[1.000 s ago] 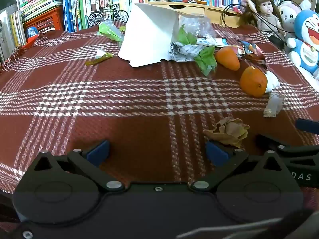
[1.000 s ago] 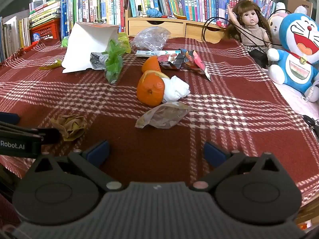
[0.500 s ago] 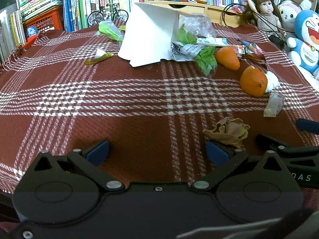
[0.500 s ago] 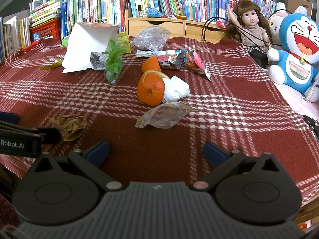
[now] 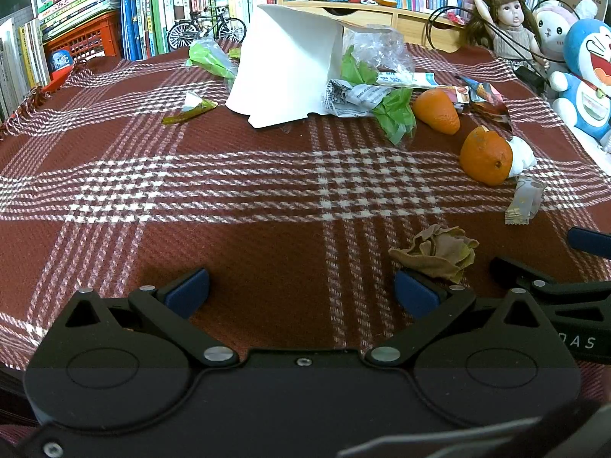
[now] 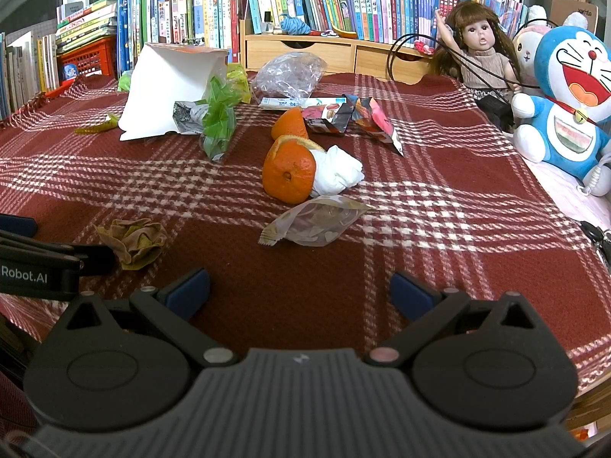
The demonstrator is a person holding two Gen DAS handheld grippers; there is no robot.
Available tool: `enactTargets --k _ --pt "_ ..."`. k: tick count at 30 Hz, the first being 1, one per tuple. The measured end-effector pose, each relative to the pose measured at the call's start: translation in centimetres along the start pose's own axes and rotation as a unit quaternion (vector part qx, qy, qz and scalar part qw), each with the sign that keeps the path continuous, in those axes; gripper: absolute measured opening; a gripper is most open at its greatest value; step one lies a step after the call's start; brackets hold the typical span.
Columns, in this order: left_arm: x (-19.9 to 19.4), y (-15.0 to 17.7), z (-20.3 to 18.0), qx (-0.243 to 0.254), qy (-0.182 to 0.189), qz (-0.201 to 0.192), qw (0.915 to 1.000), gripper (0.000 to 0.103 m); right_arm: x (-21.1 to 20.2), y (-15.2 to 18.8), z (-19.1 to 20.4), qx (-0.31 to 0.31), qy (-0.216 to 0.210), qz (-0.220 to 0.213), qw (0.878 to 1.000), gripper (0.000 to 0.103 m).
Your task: Collect trash
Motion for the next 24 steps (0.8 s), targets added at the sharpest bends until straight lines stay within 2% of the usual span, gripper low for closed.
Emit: enactTargets --k 24 --pt "0.18 0.39 0.05 0.008 0.004 -0.011 0.9999 0.103 -0.16 0.43 -0.18 0.0 -0.008 -0.016 1.0 0.103"
Point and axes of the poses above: each gripper's, at about its wrist camera, not at the fingertips, and x roughly the way its jaws point, z to its left, y to its underside, the point moved 8 cm from there along x, roughly the way its jaws point, and after that the axes turned 14 degrees about x, right-handed, at the moved point
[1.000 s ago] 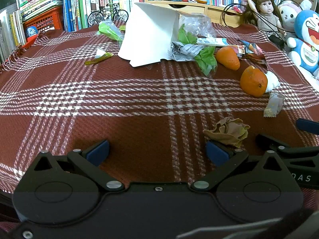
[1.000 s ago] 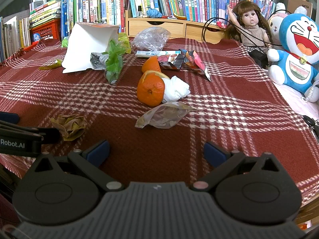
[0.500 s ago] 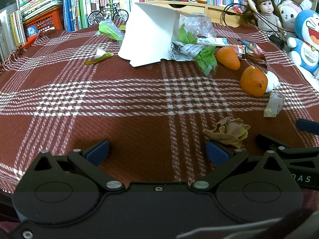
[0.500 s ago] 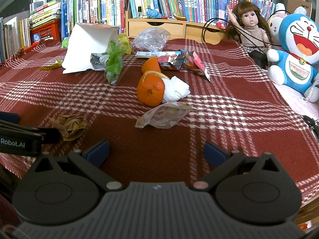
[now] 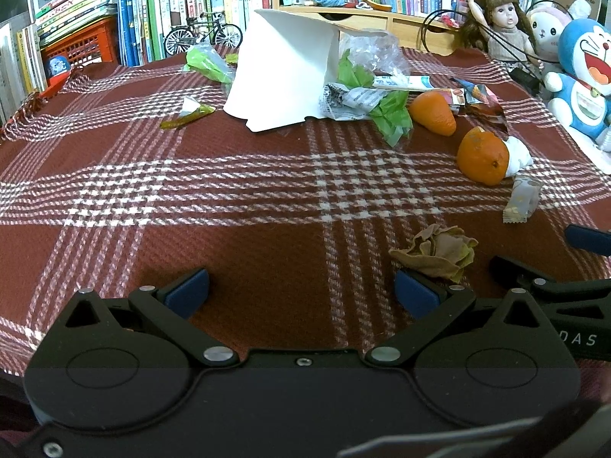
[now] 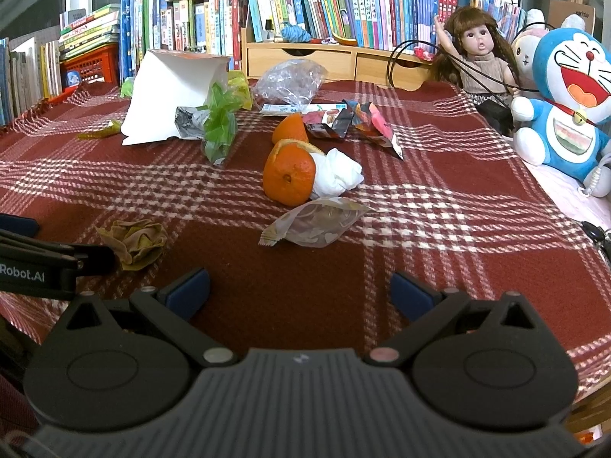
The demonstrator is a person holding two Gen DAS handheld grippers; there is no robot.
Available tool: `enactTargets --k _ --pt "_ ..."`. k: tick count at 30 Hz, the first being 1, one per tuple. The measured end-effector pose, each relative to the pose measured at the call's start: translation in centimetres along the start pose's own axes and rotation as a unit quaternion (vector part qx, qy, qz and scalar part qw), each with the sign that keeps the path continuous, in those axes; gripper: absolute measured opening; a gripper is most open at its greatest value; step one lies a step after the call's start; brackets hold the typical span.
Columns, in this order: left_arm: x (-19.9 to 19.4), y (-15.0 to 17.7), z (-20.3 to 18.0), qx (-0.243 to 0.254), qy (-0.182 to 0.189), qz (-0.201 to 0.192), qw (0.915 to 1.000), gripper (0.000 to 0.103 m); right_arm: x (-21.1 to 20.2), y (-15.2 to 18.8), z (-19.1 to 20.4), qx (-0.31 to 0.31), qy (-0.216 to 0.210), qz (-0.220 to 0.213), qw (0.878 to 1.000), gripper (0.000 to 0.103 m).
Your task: Collect trash
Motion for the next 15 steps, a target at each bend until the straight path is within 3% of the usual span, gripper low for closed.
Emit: enactTargets --k 15 --pt "-0.25 -0.13 0.01 -0.003 -0.003 -0.006 1.0 0.103 0.0 -0.31 -0.07 -0.003 -0.014 0.0 1.0 0.103"
Point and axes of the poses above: each gripper's, at about its wrist camera, not at the fingertips, and x roughly the way its jaws point, z to its left, y to its underside, the point moved 8 cm from there along x, roughly the way its jaws point, and after that the axes turned 14 degrees about x, right-handed, at the moved point
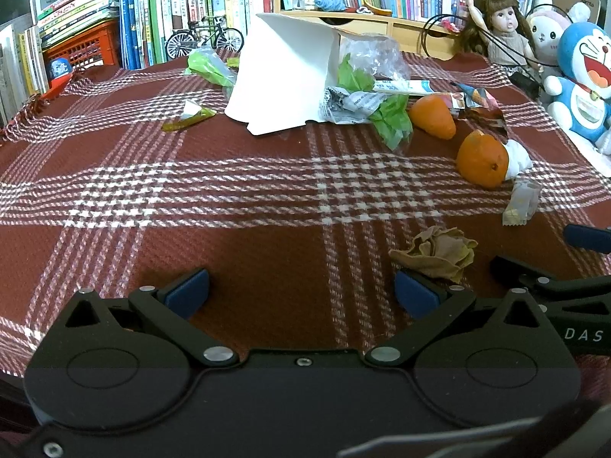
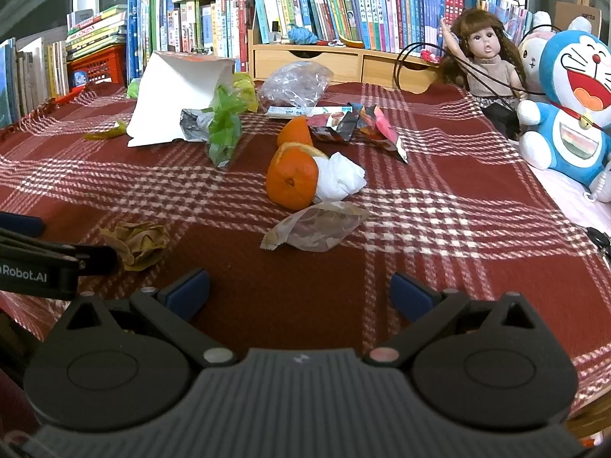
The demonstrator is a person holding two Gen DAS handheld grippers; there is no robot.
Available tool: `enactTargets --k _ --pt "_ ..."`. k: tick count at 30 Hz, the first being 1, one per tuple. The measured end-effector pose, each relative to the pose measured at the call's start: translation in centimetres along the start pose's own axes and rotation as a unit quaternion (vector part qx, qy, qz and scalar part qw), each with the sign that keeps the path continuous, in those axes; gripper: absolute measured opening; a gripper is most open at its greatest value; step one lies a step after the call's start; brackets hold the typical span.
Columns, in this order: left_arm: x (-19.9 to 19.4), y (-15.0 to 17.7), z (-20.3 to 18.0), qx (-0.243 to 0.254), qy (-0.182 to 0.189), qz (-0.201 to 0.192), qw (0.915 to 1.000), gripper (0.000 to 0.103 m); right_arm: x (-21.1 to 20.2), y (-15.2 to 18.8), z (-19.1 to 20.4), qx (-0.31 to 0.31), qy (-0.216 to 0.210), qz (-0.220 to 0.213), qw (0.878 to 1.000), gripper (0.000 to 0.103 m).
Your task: Collect trash
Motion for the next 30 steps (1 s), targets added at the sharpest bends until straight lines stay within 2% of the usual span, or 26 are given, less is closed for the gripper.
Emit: enactTargets --k 6,10,16,25,27,28,30 --pt "-0.4 -0.2 0.1 -0.003 0.009 -0.005 0.9999 0.103 -0.4 -0.3 -0.3 0.013 -0.013 -0.011 1.0 0.103" --pt "-1.5 -0.4 -0.3 -0.002 0.033 -0.026 0.9991 0.103 -1.0 -1.2 -0.9 0.025 -0.02 -0.028 0.999 0.103" --pt "-3.3 -1.0 -2.0 0.023 0.056 -0.073 0.9955 0.103 -1.2 -2.5 -1.8 0.023 -0.029 -0.043 0.998 0.095" --pt "-2.5 -2.3 -4.9 0.037 0.065 -0.104 0.9918 0.102 0.8 -3.6 -0.9 -0.012 -0.061 -0.034 0.997 0.083" --pt "-2.1 -2.7 -5.2 0.033 0.07 -0.113 0.9906 0.098 1.6 -3.8 -0.8 -0.018 -0.061 -0.028 0.998 0.079" --pt "-1.8 -2.7 -5.5 0.034 0.077 -0.113 0.9901 0.093 1.9 -3.8 -0.8 -0.02 -0.061 -0.024 0.998 0.075" --pt "-1.3 -2.7 -6.0 0.036 0.095 -0.107 0.9891 0.081 2.5 -3.6 -1.0 -0.018 -0.057 -0.014 0.998 0.06"
Point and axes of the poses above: each gripper's, at about its wrist camera, not at the fingertips, and x roughly the way its jaws point, z to its left, y to its underside, the point moved 8 cm from there along x, roughly the way its jaws point, and after that the axes turned 14 degrees about x, right-handed, at the moved point
